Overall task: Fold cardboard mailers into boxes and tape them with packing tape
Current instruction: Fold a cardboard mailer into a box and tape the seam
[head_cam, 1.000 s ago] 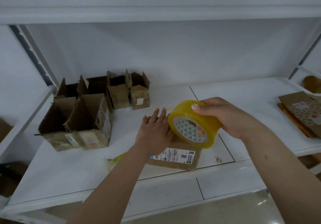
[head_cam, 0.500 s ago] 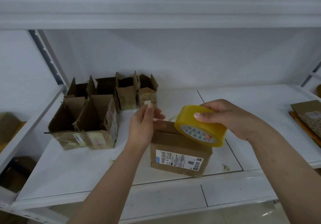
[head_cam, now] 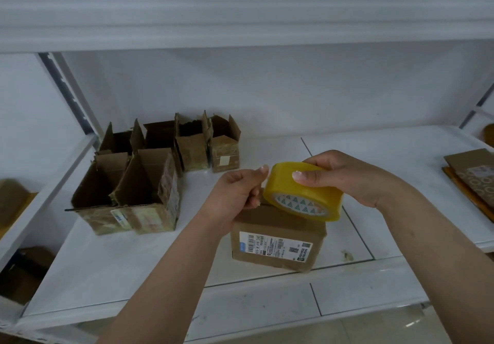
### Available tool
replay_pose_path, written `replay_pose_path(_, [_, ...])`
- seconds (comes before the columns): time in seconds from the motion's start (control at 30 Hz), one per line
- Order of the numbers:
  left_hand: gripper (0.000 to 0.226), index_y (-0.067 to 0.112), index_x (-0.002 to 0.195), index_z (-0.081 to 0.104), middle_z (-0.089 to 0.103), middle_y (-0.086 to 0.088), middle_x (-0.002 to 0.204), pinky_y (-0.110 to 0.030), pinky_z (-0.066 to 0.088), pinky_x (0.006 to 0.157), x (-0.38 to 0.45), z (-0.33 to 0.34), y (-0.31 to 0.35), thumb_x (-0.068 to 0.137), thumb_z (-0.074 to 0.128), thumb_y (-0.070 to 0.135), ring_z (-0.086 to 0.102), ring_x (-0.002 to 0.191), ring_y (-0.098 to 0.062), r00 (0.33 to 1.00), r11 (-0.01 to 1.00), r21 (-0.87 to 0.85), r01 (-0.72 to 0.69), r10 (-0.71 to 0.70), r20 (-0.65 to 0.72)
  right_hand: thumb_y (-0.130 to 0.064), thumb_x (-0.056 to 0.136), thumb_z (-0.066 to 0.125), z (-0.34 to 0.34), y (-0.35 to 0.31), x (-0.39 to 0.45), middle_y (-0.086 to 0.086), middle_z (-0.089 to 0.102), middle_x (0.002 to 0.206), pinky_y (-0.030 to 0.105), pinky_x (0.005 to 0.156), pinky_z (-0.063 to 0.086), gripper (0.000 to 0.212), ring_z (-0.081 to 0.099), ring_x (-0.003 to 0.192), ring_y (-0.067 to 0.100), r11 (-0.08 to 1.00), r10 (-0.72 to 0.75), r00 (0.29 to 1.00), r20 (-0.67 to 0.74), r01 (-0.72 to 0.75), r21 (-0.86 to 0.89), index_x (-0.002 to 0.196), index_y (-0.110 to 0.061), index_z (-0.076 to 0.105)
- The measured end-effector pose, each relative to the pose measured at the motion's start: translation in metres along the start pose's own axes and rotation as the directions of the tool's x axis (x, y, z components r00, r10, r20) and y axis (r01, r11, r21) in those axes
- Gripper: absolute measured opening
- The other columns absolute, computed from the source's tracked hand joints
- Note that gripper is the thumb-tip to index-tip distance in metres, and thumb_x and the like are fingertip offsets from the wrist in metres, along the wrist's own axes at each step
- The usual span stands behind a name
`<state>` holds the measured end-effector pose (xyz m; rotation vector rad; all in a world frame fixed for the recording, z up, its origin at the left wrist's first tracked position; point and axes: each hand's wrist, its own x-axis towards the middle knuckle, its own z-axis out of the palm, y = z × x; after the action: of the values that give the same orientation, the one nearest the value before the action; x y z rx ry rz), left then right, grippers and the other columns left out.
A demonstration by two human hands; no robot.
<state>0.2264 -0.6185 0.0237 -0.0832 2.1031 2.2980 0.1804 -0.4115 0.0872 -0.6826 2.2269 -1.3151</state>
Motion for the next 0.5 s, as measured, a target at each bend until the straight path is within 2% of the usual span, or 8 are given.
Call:
replay_pose_path(0.07, [0.049, 0.024, 0.042, 0.052, 0.048, 0.004, 0.044, -0.021, 0.040, 0.057, 0.004, 0.001, -0.006, 0.086, 0.064, 0.041, 0.044, 0.044, -0.009, 0.997, 0.999, -0.032, -0.027, 0.025, -0.068, -0.061, 0.063, 0.074, -0.003, 0.007, 0.002, 0.000, 0.075, 0.084, 0.016, 0.066, 0.052, 0.043, 0.071, 0.079, 0.013, 0.999, -0.012, 1.000, -0.004, 0.012, 0.044, 0.083, -0.022, 0.076])
replay_pose_path(0.13, [0.047, 0.023, 0.041, 0.051, 0.048, 0.001, 0.044, -0.026, 0.038, 0.064, 0.006, -0.001, -0.011, 0.081, 0.065, 0.043, 0.044, 0.047, -0.011, 0.993, 0.996, -0.080, -0.030, 0.020, -0.120, -0.045, 0.074, 0.068, -0.006, 0.016, 0.005, 0.004, 0.075, 0.088, 0.019, 0.073, 0.051, 0.029, 0.070, 0.085, 0.017, 0.986, -0.042, 0.999, -0.014, 0.044, 0.161, 0.085, -0.020, 0.077])
replay_pose_path(0.2, [0.047, 0.023, 0.041, 0.050, 0.047, 0.000, 0.043, -0.028, 0.038, 0.067, 0.009, -0.003, -0.016, 0.082, 0.066, 0.040, 0.042, 0.047, -0.013, 0.989, 0.994, -0.094, -0.048, 0.034, -0.141, -0.032, 0.079, 0.060, -0.008, 0.021, 0.008, 0.004, 0.073, 0.084, 0.019, 0.072, 0.051, 0.023, 0.069, 0.082, 0.016, 0.963, -0.070, 0.997, -0.032, 0.076, 0.257, 0.083, -0.017, 0.077])
replay_pose_path(0.27, [0.052, 0.022, 0.040, 0.050, 0.044, 0.000, 0.040, -0.033, 0.041, 0.074, 0.012, -0.007, -0.021, 0.090, 0.063, 0.029, 0.042, 0.052, -0.022, 0.986, 0.991, -0.110, -0.070, 0.053, -0.156, -0.033, 0.077, 0.063, -0.009, 0.020, 0.012, 0.002, 0.071, 0.076, 0.019, 0.068, 0.051, 0.020, 0.067, 0.075, 0.015, 0.966, -0.077, 0.996, -0.043, 0.086, 0.243, 0.075, -0.019, 0.076])
replay_pose_path(0.33, [0.054, 0.018, 0.041, 0.049, 0.042, -0.002, 0.039, -0.039, 0.043, 0.080, 0.013, -0.010, -0.023, 0.094, 0.060, 0.020, 0.042, 0.055, -0.027, 0.984, 0.986, -0.145, -0.085, 0.061, -0.165, -0.045, 0.070, 0.074, -0.011, 0.013, 0.014, 0.003, 0.070, 0.071, 0.021, 0.066, 0.052, 0.026, 0.067, 0.069, 0.016, 0.982, -0.055, 0.997, -0.057, 0.065, 0.175, 0.069, -0.019, 0.074])
replay_pose_path(0.37, [0.054, 0.017, 0.041, 0.048, 0.040, -0.002, 0.038, -0.039, 0.047, 0.080, 0.015, -0.012, -0.025, 0.094, 0.059, 0.016, 0.042, 0.051, -0.025, 0.983, 0.976, -0.197, -0.090, 0.056, -0.173, -0.051, 0.064, 0.080, -0.013, 0.010, 0.015, 0.004, 0.071, 0.071, 0.023, 0.065, 0.053, 0.033, 0.068, 0.067, 0.018, 0.991, -0.038, 0.997, -0.066, 0.046, 0.123, 0.068, -0.019, 0.075])
replay_pose_path(0.43, [0.057, 0.016, 0.039, 0.047, 0.038, -0.002, 0.036, -0.036, 0.055, 0.074, 0.017, -0.016, -0.029, 0.095, 0.057, 0.010, 0.042, 0.041, -0.015, 0.980, 0.940, -0.324, -0.103, 0.039, -0.196, -0.063, 0.057, 0.074, -0.014, 0.004, 0.016, 0.007, 0.074, 0.075, 0.028, 0.066, 0.056, 0.051, 0.071, 0.069, 0.022, 1.000, 0.001, 0.995, -0.096, 0.000, 0.008, 0.076, -0.016, 0.077])
replay_pose_path(0.5, [0.057, 0.017, 0.039, 0.048, 0.038, -0.002, 0.038, -0.034, 0.057, 0.069, 0.016, -0.022, -0.034, 0.095, 0.056, 0.011, 0.040, 0.041, -0.012, 0.971, 0.937, -0.318, -0.144, 0.072, -0.228, -0.071, 0.052, 0.066, -0.013, -0.001, 0.020, 0.006, 0.075, 0.078, 0.027, 0.067, 0.057, 0.067, 0.073, 0.073, 0.024, 0.996, 0.028, 0.994, -0.102, -0.036, -0.079, 0.084, -0.013, 0.078])
